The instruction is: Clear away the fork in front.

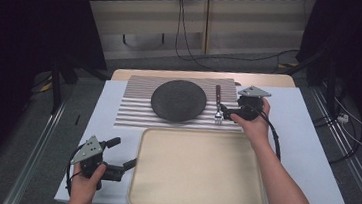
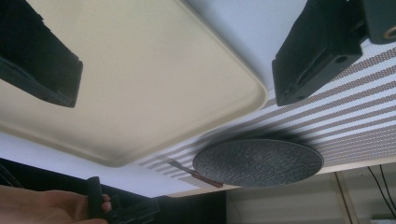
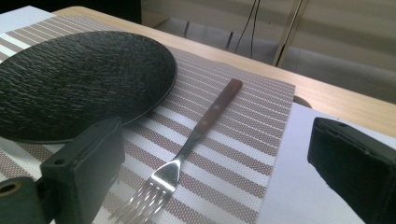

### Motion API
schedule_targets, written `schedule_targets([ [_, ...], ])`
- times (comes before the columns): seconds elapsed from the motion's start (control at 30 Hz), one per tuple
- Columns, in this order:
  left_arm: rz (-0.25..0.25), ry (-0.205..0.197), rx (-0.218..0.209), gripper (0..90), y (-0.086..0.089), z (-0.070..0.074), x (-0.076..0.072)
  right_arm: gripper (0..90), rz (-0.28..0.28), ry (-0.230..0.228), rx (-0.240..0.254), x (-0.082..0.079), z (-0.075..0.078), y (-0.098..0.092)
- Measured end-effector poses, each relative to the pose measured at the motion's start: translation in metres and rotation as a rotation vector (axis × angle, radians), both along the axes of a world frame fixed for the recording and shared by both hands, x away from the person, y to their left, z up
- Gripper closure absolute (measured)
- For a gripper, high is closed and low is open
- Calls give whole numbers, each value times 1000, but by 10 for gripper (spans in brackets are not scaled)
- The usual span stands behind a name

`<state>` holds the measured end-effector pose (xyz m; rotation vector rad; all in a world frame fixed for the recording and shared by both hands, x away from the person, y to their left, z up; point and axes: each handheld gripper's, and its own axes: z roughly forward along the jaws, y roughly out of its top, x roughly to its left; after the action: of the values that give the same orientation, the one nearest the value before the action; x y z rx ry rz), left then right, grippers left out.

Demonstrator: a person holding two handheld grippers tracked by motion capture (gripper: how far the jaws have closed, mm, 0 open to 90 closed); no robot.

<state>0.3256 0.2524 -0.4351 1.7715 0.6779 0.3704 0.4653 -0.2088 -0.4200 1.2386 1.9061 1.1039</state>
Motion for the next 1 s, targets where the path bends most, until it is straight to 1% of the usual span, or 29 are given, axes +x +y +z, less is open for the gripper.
schedule_targets([
  [0.07,-3,-1,6,19,-1,0,0,46,-3,23,-3,8,-2,1],
  [0.1,-5,2,5,19,-1,0,0,90,-1,49,-8,16,-3,2],
  [0.13,-7,2,9,19,-2,0,-1,90,-1,49,-8,16,-3,2],
  [0.17,-5,-1,10,19,-2,0,-1,104,2,52,-6,20,-3,2],
  [0.23,-10,0,15,19,-3,0,-1,138,-3,81,6,28,-3,3],
  [0.27,-13,0,17,19,-4,0,-1,156,-4,93,2,32,-3,3],
  [0.3,-12,1,17,19,-4,0,-1,193,-13,110,-9,39,-5,4],
  [0.33,-12,1,19,19,-4,1,-1,193,-13,110,-9,39,-5,4],
  [0.37,-13,-2,22,19,-5,1,-2,202,-18,116,-5,42,-7,4],
  [0.4,-13,-3,25,19,-5,1,-2,244,-19,124,2,45,-9,4],
  [0.43,-16,-1,23,19,-6,1,-2,293,-19,138,-4,48,-11,4],
  [0.5,-17,2,24,19,-8,0,-2,323,-25,165,-7,53,-16,5],
  [0.57,-21,1,28,19,-9,0,-2,388,-24,201,-7,60,-23,7],
  [0.6,-22,0,33,19,-9,0,-2,388,-24,201,-7,60,-23,7],
  [0.63,-21,-1,33,19,-10,0,-1,413,-23,210,-9,62,-25,8],
  [0.67,-23,0,34,21,-10,0,-1,419,-27,223,-10,63,-27,10],
  [0.7,-23,5,34,21,-11,0,-2,462,-18,227,-7,65,-29,11],
  [0.77,-21,1,37,21,-11,0,-1,518,-20,242,1,70,-32,15],
  [0.8,-20,7,34,21,-11,0,-1,518,-20,242,1,70,-32,15],
  [0.83,-19,4,36,21,-12,0,-1,535,-18,246,12,71,-33,16],
  [0.9,-19,5,37,21,-12,0,0,548,-17,252,0,74,-35,19],
  [0.93,-18,6,34,21,-12,0,-1,571,-1,265,-4,76,-36,21],
  [0.97,-19,5,35,21,-12,0,0,569,0,272,-19,77,-36,22],
  [1.0,-20,6,35,21,-13,0,0,589,-3,273,-23,78,-36,24],
])
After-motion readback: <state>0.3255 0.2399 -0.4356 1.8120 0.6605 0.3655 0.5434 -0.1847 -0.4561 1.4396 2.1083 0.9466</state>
